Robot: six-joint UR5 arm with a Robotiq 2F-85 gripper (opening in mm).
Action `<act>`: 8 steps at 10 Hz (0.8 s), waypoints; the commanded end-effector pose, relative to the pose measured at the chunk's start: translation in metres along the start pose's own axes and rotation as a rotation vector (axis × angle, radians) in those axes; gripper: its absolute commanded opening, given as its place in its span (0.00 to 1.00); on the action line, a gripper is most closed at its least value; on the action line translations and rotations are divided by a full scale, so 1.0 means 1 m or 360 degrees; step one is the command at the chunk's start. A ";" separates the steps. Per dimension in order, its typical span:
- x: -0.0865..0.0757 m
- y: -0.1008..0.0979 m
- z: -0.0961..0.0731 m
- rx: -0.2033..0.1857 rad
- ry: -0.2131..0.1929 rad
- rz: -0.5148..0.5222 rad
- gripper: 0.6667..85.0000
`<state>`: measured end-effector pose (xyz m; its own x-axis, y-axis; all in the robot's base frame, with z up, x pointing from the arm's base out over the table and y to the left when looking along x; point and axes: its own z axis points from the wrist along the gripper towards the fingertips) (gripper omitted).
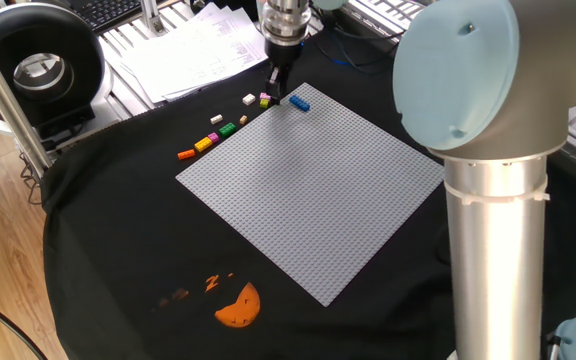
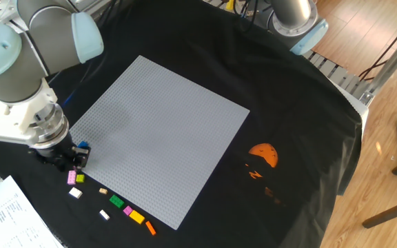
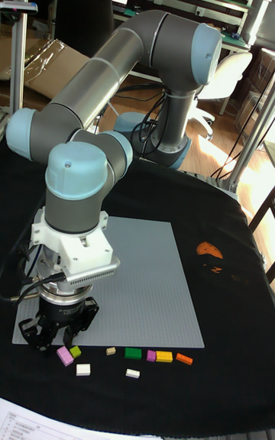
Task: Build with small Lego blocks
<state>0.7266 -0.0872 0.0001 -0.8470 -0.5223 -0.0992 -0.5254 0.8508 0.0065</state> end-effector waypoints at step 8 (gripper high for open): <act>-0.024 0.007 0.002 -0.0021 -0.0032 0.0074 0.30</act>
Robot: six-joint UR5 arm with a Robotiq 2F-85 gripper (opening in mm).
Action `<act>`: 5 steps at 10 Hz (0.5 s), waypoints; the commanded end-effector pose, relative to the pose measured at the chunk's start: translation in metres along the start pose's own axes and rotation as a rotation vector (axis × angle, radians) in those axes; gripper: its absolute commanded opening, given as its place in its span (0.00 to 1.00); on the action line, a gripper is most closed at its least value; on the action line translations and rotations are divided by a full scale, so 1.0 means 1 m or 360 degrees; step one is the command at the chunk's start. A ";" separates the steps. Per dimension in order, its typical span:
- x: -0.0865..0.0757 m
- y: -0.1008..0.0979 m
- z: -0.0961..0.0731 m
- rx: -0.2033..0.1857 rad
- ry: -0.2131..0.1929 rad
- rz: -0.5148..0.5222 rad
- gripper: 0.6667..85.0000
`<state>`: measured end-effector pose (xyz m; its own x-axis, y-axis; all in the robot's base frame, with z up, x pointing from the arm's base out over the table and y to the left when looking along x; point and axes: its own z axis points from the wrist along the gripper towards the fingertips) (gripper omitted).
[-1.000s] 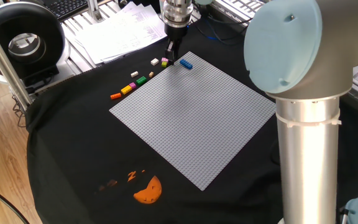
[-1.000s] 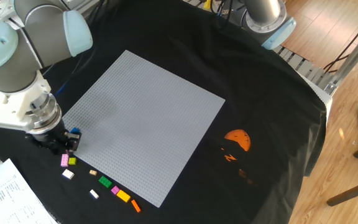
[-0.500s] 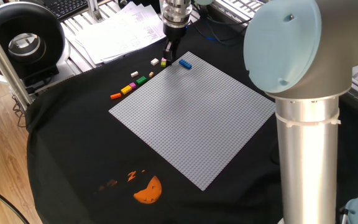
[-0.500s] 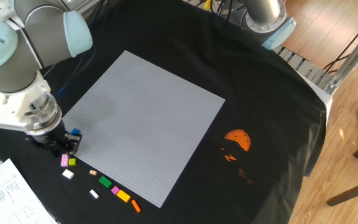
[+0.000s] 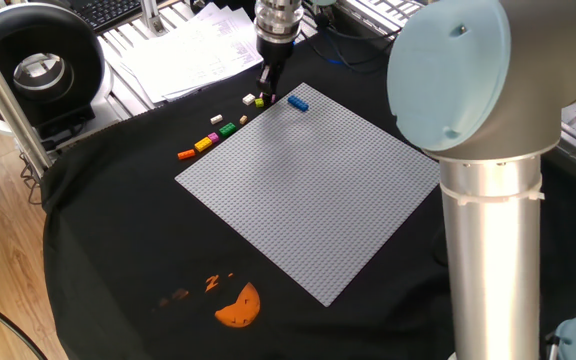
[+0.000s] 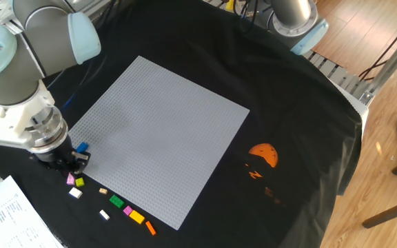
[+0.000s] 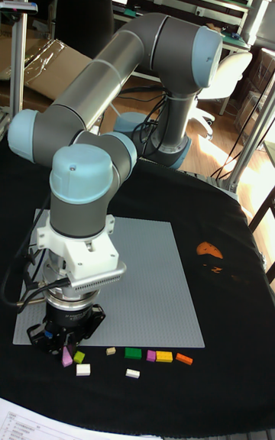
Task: Build with small Lego blocks
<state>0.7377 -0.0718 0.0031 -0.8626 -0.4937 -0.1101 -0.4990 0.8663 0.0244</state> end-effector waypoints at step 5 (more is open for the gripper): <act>-0.005 0.003 -0.002 -0.0014 -0.0001 0.0060 0.22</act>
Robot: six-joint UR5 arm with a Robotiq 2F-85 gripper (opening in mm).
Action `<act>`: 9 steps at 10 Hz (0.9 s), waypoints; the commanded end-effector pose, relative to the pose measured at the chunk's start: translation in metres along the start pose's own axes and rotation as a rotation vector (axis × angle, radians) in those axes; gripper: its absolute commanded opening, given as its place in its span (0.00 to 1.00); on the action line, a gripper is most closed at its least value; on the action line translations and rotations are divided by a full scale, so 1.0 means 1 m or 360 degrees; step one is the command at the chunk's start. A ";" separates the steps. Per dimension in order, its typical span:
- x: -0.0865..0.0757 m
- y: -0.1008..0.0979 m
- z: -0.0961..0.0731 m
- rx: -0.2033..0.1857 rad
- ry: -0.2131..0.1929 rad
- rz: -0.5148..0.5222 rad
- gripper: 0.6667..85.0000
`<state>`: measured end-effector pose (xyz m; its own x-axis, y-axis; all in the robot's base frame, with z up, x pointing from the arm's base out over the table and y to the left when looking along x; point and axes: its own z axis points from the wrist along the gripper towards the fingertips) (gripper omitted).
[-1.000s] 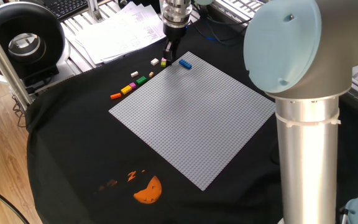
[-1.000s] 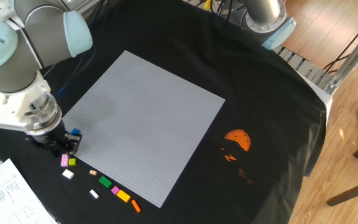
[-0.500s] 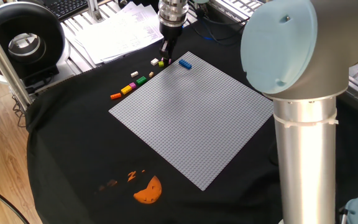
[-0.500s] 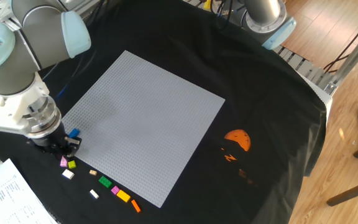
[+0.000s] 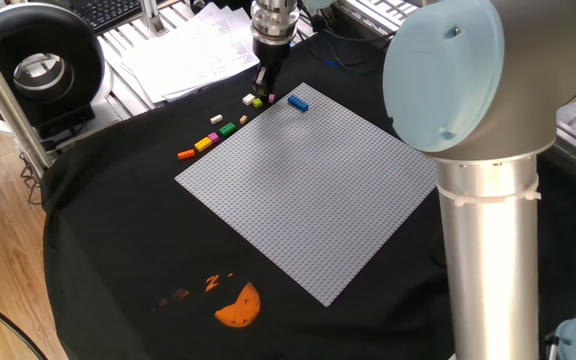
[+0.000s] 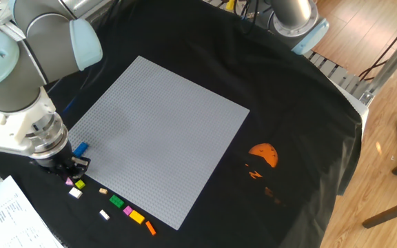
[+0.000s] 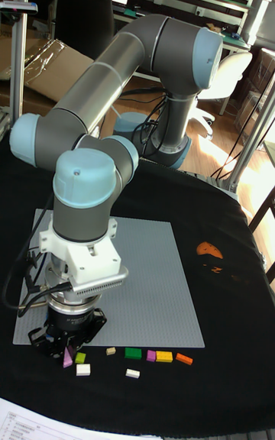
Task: Build with small Lego blocks
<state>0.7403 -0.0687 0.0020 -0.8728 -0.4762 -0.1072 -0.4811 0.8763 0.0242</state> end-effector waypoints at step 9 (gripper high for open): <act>0.031 0.012 -0.015 -0.0053 0.0054 0.0262 0.13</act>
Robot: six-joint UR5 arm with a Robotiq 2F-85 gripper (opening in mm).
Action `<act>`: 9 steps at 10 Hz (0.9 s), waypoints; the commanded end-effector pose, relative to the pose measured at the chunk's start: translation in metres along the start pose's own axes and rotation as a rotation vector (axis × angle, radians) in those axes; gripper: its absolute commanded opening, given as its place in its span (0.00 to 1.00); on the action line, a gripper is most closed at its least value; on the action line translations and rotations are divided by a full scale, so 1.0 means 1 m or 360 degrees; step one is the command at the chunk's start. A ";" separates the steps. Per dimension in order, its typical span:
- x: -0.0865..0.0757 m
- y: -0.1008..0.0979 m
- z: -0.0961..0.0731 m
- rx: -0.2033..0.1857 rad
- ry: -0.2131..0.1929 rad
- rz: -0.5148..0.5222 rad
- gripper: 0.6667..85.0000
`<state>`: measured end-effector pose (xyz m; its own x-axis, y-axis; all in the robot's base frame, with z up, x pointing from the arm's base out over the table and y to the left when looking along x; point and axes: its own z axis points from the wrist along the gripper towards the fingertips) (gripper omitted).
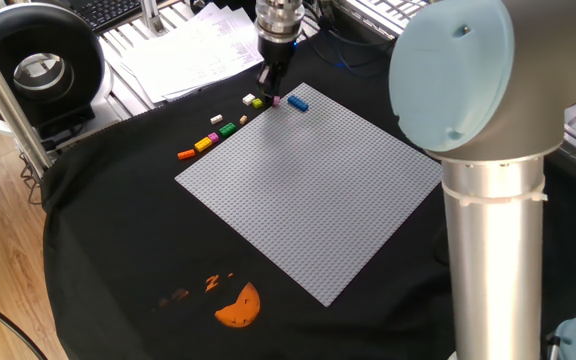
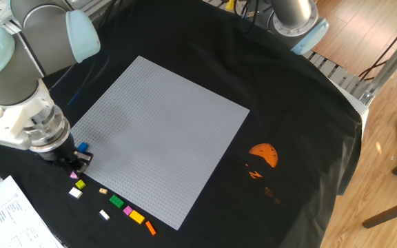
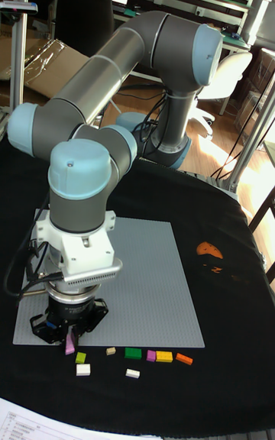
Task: Build with small Lego blocks
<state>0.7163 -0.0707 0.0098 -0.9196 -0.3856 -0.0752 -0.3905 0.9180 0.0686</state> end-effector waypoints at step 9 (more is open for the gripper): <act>0.028 0.007 -0.001 0.0038 -0.0001 0.0326 0.08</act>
<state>0.6904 -0.0773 0.0082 -0.9702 -0.2356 -0.0573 -0.2382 0.9702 0.0438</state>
